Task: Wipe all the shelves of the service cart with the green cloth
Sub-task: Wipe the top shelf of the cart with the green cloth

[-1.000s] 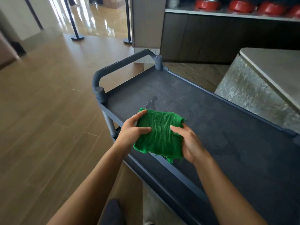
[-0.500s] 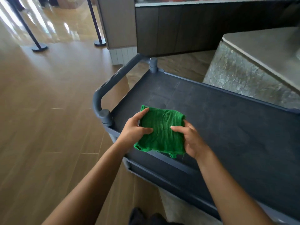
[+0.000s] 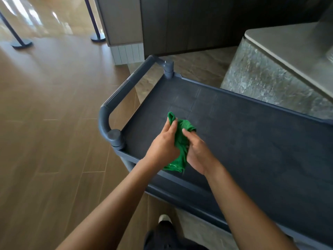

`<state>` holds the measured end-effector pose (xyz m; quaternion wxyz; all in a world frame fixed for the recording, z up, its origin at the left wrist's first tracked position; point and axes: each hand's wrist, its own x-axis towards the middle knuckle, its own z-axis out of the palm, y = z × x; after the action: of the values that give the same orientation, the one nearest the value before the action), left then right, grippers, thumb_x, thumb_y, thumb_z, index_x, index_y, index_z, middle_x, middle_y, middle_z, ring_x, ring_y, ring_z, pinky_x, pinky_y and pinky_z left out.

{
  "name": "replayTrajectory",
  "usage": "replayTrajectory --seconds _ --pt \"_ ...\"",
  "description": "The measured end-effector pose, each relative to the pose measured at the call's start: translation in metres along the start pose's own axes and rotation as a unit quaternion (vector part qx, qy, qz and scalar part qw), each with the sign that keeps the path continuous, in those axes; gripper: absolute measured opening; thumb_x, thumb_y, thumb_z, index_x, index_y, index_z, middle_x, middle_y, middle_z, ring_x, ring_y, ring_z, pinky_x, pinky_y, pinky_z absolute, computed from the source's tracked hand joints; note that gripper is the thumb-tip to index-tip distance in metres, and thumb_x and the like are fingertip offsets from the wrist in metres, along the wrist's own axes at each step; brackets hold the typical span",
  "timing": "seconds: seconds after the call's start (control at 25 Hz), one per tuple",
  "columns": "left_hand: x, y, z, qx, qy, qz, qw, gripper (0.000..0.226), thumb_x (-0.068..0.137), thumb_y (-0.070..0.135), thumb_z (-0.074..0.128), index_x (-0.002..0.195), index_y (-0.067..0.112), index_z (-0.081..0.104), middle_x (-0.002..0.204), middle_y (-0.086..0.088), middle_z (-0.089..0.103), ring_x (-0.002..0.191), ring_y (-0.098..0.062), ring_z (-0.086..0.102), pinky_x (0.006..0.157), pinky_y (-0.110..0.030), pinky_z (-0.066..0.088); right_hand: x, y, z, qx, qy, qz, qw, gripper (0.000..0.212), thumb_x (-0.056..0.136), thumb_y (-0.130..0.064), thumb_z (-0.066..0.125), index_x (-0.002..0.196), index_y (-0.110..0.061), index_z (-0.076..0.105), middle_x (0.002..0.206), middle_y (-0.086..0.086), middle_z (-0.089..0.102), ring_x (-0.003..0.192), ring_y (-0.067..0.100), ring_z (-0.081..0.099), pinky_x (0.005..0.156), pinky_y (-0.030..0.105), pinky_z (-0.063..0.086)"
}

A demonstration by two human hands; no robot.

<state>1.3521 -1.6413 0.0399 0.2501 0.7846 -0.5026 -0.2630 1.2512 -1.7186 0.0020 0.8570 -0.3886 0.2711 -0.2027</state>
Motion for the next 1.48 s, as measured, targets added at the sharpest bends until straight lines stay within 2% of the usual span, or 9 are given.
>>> replayTrajectory --seconds 0.12,0.28,0.4,0.48,0.6,0.8,1.0,1.24,1.48 --pt "0.008 0.017 0.014 0.072 -0.009 -0.015 0.997 0.083 0.086 0.006 0.054 0.153 0.027 0.008 0.161 0.007 -0.002 0.120 -0.027 0.054 0.085 -0.034 0.052 0.012 0.001 0.000 0.035 0.021 0.028 0.999 0.054 0.092 -0.054 0.044 0.135 -0.022 0.051 0.132 0.004 0.058 0.123 0.015 0.053 0.099 0.030 0.044" --pt "0.022 0.029 0.026 0.102 -0.046 -0.028 0.993 0.090 0.091 0.010 0.054 0.151 0.036 -0.008 0.161 0.003 -0.002 0.140 -0.034 0.030 0.101 -0.044 0.046 0.020 -0.002 -0.008 0.067 0.039 0.048 0.996 0.057 0.089 -0.066 0.038 0.128 -0.027 0.054 0.123 0.001 0.064 0.117 0.015 0.058 0.091 0.027 0.049" --pt "0.027 0.028 0.022 0.045 -0.031 -0.031 0.998 0.089 0.092 0.013 0.049 0.147 0.043 -0.014 0.151 -0.006 0.035 0.120 -0.029 0.054 0.088 -0.040 0.054 0.024 -0.006 -0.013 0.084 0.042 0.036 0.995 0.060 0.086 -0.066 0.039 0.131 -0.027 0.051 0.124 0.002 0.064 0.118 0.016 0.058 0.092 0.030 0.048" --pt "0.030 0.025 0.016 0.013 -0.002 -0.043 0.999 0.085 0.091 0.018 0.049 0.149 0.041 -0.010 0.131 -0.009 0.055 0.095 -0.024 0.062 0.078 -0.039 0.054 0.027 -0.007 -0.014 0.077 0.040 0.032 0.996 0.057 0.086 -0.063 0.041 0.127 -0.026 0.056 0.123 0.003 0.064 0.116 0.016 0.059 0.089 0.030 0.049" --pt "0.035 0.017 0.006 -0.032 0.026 -0.065 0.997 0.075 0.091 0.019 0.049 0.151 0.034 0.006 0.139 -0.003 0.051 0.110 -0.023 0.058 0.087 -0.036 0.051 0.030 -0.009 -0.011 0.075 0.040 0.040 0.996 0.052 0.092 -0.057 0.038 0.123 -0.022 0.060 0.121 0.004 0.066 0.111 0.016 0.062 0.078 0.027 0.054" --pt "0.042 -0.003 -0.002 -0.132 0.080 -0.050 0.987 0.058 0.090 0.008 0.048 0.144 0.027 0.036 0.134 0.003 0.057 0.116 -0.009 0.057 0.090 -0.023 0.048 0.034 -0.011 -0.007 0.093 0.074 0.023 0.993 0.036 0.097 -0.029 0.048 0.130 -0.015 0.054 0.118 0.011 0.066 0.102 0.022 0.066 0.081 0.035 0.054" --pt "0.048 -0.028 -0.023 -0.207 0.091 -0.030 0.974 0.051 0.088 0.001 0.047 0.134 0.023 0.050 0.121 0.000 0.066 0.100 -0.010 0.065 0.087 -0.039 0.055 0.038 -0.009 0.007 0.067 0.108 -0.014 0.992 0.036 0.092 -0.001 0.050 0.125 -0.013 0.054 0.106 0.010 0.067 0.094 0.023 0.066 0.075 0.036 0.055" --pt "0.052 -0.091 -0.073 -0.037 0.129 0.034 0.990 0.042 0.093 0.003 0.049 0.133 0.017 0.053 0.119 -0.001 0.067 0.110 -0.015 0.062 0.092 -0.017 0.041 0.049 0.000 0.026 0.025 0.181 -0.032 0.983 0.032 0.091 0.004 0.048 0.118 -0.011 0.055 0.104 0.011 0.064 0.096 0.027 0.062 0.079 0.040 0.053" --pt "0.054 -0.132 -0.089 0.070 0.086 0.081 0.991 0.040 0.093 0.004 0.045 0.130 0.012 0.056 0.119 -0.007 0.066 0.110 -0.029 0.062 0.094 -0.040 0.049 0.053 0.011 0.042 -0.058 0.227 -0.052 0.971 0.029 0.092 0.003 0.048 0.109 -0.019 0.057 0.098 0.005 0.066 0.089 0.021 0.064 0.076 0.038 0.055"
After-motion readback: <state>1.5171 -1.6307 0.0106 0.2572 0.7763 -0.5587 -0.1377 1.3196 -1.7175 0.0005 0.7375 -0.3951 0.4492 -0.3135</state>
